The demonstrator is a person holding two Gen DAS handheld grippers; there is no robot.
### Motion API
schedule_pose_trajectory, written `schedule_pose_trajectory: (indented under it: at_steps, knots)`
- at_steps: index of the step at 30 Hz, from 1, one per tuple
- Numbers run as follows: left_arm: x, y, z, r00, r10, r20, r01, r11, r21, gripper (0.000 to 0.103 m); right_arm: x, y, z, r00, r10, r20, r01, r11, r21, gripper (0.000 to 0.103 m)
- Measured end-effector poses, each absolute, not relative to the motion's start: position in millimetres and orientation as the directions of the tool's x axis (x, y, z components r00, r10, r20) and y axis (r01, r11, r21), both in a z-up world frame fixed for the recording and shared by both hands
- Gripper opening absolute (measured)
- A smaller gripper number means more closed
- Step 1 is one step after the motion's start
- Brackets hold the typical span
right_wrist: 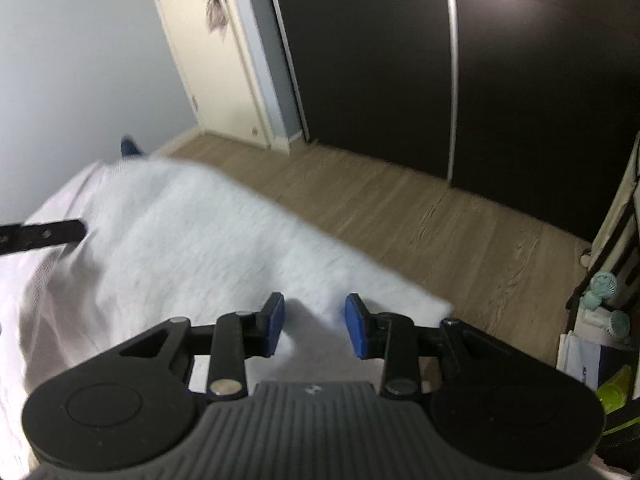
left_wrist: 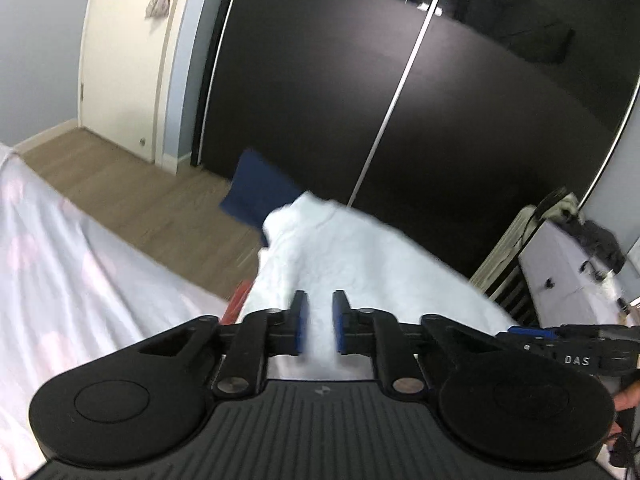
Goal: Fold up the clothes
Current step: 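Lower the sweatshirt onto the clothes stack and open both grippers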
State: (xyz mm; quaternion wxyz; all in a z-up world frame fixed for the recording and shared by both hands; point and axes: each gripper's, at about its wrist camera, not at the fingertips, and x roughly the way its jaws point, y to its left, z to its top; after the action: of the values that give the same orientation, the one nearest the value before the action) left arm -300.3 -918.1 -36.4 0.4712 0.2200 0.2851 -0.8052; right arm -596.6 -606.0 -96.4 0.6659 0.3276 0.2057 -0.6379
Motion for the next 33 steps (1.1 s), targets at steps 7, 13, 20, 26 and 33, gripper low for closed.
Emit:
schedule_pose_trajectory:
  at_steps: [7, 13, 20, 26, 33]
  knots:
    - [-287, -931, -73, -0.452, -0.593, -0.666, 0.888, -0.365, -0.278, 0.006, -583, -618, -118, 0.101, -0.698, -0.709, 0.988, -0.011, 0.152, 0.039]
    - [-278, -923, -66, -0.462, -0.592, -0.66, 0.885, -0.35, -0.306, 0.005, -572, -627, -119, 0.08, -0.676, -0.732, 0.992, -0.019, 0.126, 0.039]
    - [-250, -869, -17, -0.509, -0.659, -0.553, 0.861, -0.405, -0.309, 0.007, -554, -581, -78, 0.056, -0.771, -0.634, 0.997, 0.011, 0.075, 0.032]
    - [-265, -842, -31, -0.452, -0.635, -0.626, 0.881, -0.429, -0.201, 0.007, -544, -513, -90, 0.103, -0.769, -0.631, 0.99, 0.019, 0.139, 0.028]
    - [-263, -853, -50, -0.378, -0.613, -0.694, 0.919, -0.338, -0.202, 0.013, -547, -501, -123, 0.109, -0.745, -0.658, 0.978, -0.039, 0.206, 0.026]
